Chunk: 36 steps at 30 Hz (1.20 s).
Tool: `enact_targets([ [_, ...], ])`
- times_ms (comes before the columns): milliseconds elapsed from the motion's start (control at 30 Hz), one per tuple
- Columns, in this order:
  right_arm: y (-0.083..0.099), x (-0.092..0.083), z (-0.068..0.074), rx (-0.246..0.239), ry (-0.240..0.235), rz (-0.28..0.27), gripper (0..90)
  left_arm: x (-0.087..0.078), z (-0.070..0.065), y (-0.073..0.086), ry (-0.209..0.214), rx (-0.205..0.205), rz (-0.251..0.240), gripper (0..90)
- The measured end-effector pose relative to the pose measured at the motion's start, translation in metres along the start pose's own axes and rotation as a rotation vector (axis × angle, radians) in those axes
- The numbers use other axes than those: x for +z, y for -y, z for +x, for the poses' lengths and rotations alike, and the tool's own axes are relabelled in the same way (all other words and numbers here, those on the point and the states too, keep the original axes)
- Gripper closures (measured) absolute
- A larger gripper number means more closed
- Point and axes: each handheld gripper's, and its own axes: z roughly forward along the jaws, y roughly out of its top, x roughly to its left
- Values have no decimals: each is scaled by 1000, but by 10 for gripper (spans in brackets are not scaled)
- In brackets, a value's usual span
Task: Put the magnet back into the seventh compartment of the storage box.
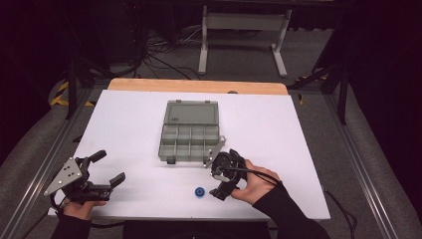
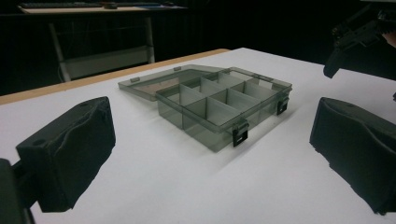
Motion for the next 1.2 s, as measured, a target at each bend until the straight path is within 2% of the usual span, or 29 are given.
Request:
enact_targets([
  [700, -14, 32, 8, -26, -58, 23, 79, 0, 0, 0, 1, 0, -4, 6],
  [1200, -18, 49, 11, -42, -75, 58, 79, 1, 1, 1, 5, -3, 4, 6],
])
